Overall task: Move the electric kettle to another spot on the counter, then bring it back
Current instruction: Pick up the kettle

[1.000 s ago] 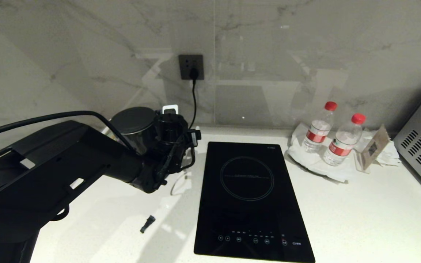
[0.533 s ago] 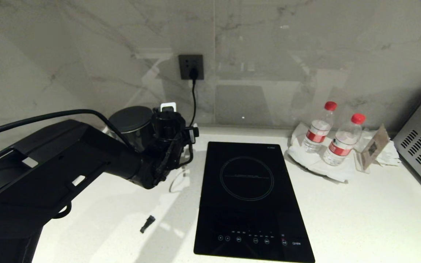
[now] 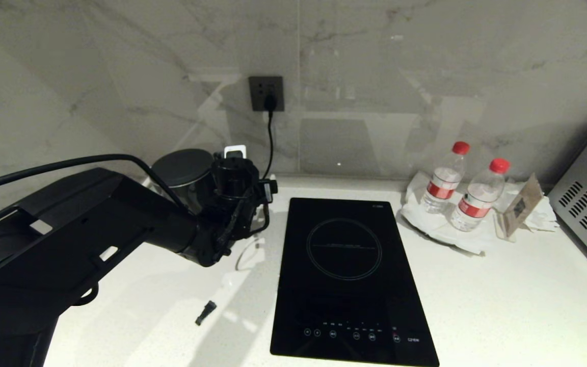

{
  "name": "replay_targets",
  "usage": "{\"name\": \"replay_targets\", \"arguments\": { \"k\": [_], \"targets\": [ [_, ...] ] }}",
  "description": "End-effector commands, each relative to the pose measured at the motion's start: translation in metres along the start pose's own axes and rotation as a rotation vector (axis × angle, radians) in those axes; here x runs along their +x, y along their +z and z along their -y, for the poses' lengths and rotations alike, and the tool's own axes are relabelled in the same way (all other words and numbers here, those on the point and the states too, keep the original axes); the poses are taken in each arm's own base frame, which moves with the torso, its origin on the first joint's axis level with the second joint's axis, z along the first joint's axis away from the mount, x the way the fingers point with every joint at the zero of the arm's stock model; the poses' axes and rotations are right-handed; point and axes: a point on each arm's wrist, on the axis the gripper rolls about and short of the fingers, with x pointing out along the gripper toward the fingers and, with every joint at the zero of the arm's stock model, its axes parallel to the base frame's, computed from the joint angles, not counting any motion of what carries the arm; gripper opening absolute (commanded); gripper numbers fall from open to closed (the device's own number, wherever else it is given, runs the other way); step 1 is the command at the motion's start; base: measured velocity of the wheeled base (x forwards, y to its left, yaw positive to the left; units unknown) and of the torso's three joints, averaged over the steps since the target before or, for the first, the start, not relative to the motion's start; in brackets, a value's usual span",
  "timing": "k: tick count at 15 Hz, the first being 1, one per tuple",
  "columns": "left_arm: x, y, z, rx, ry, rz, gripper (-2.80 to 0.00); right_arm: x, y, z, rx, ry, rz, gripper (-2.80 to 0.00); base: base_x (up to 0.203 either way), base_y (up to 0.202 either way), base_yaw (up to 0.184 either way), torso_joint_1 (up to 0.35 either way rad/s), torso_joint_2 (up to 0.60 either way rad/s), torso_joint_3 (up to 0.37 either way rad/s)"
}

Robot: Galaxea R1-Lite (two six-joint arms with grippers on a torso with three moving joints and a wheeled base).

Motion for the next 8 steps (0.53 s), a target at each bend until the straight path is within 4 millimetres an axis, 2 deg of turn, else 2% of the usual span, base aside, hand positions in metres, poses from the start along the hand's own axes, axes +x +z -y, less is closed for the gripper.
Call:
{"name": "replay_targets", "arguments": {
  "k": [1, 8],
  "targets": [
    [-0.0017, 0.0002, -0.0006, -0.002, 0.005, 0.001, 0.00, 0.0000, 0.0000, 0.0000, 0.000, 0.000, 0.000, -2.80, 0.000, 0.000, 0.000, 0.000, 0.00, 0.000],
    [-0.0059, -0.0042, -0.0021, 0.003, 0.004, -0.007, 0.00, 0.0000, 0.0000, 0.0000, 0.000, 0.001, 0.000, -2.80, 0.000, 0.000, 0.000, 0.000, 0.00, 0.000]
  ]
}}
